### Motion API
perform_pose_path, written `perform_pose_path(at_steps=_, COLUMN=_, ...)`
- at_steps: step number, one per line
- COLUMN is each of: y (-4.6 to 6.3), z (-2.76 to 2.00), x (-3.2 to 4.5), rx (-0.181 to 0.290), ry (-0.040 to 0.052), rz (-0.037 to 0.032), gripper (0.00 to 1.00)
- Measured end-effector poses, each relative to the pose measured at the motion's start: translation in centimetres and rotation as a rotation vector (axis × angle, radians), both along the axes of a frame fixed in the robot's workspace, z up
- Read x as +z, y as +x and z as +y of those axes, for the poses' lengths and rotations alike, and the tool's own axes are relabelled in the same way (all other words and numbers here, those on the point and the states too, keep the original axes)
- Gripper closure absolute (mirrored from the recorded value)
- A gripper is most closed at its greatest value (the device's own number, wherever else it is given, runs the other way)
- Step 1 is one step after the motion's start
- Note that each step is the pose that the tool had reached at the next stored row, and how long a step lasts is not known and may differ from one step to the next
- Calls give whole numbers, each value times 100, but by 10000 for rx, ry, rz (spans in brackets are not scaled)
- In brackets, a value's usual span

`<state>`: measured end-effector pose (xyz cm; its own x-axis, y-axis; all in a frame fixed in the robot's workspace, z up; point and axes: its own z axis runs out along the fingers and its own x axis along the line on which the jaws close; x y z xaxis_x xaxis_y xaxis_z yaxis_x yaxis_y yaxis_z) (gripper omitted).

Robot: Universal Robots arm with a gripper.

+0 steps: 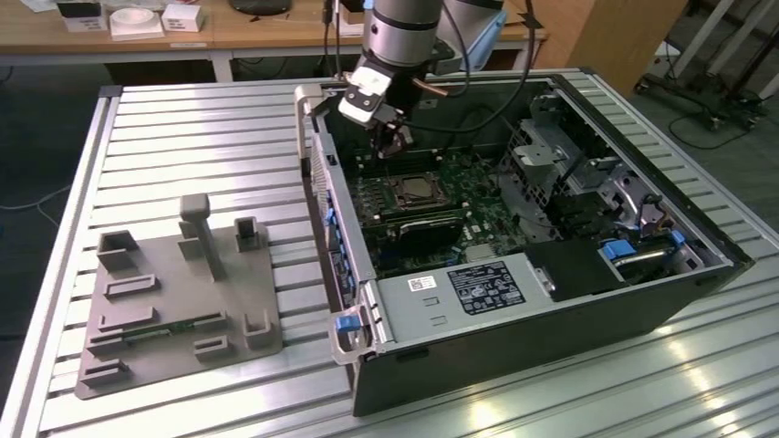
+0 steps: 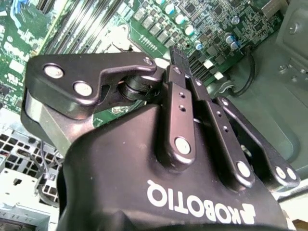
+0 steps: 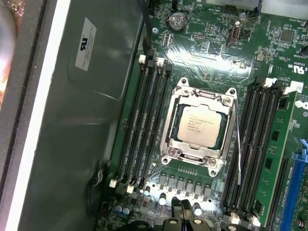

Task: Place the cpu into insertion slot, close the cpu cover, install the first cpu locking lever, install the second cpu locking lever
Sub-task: 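Install the first cpu locking lever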

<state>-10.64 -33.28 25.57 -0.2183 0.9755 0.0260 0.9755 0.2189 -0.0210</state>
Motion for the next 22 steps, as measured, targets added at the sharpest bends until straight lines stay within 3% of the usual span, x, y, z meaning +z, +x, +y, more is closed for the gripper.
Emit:
perform_pose_path(at_steps=16, y=-24, z=3, x=-2, rx=-32, ry=-1, rz=2, gripper=89)
perform_pose_path(at_steps=22, y=-24, z=3, x=-3, rx=861, ry=0, rz=1, gripper=89)
